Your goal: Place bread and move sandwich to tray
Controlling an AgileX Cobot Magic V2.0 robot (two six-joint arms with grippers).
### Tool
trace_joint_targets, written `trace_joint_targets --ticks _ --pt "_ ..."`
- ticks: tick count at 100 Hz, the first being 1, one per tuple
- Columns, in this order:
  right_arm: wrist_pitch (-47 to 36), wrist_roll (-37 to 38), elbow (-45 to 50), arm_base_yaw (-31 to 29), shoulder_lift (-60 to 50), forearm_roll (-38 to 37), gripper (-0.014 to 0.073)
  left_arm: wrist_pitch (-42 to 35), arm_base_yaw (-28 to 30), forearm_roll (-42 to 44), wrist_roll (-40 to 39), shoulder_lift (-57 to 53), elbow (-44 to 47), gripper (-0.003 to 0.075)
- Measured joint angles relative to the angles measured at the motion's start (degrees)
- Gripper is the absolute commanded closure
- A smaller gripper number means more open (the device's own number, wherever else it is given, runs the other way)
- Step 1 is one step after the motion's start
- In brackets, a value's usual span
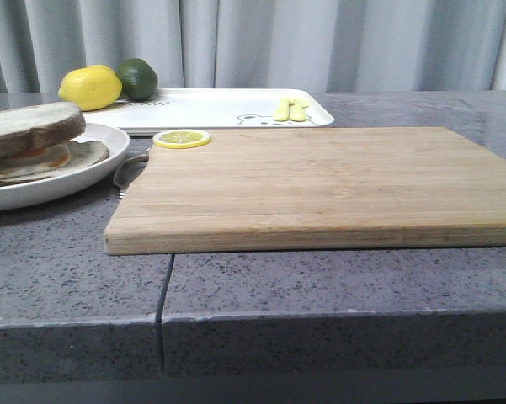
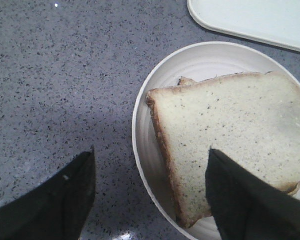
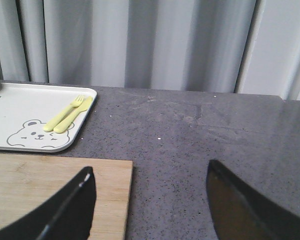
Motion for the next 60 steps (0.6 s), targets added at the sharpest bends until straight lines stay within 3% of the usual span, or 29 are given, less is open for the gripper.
trace_joint_targets --ticks 60 --pt "0.0 0.1 0.0 0.0 0.0 0.0 0.0116 -2.1 0.0 0.4 -1.0 4.7 2.4 0.0290"
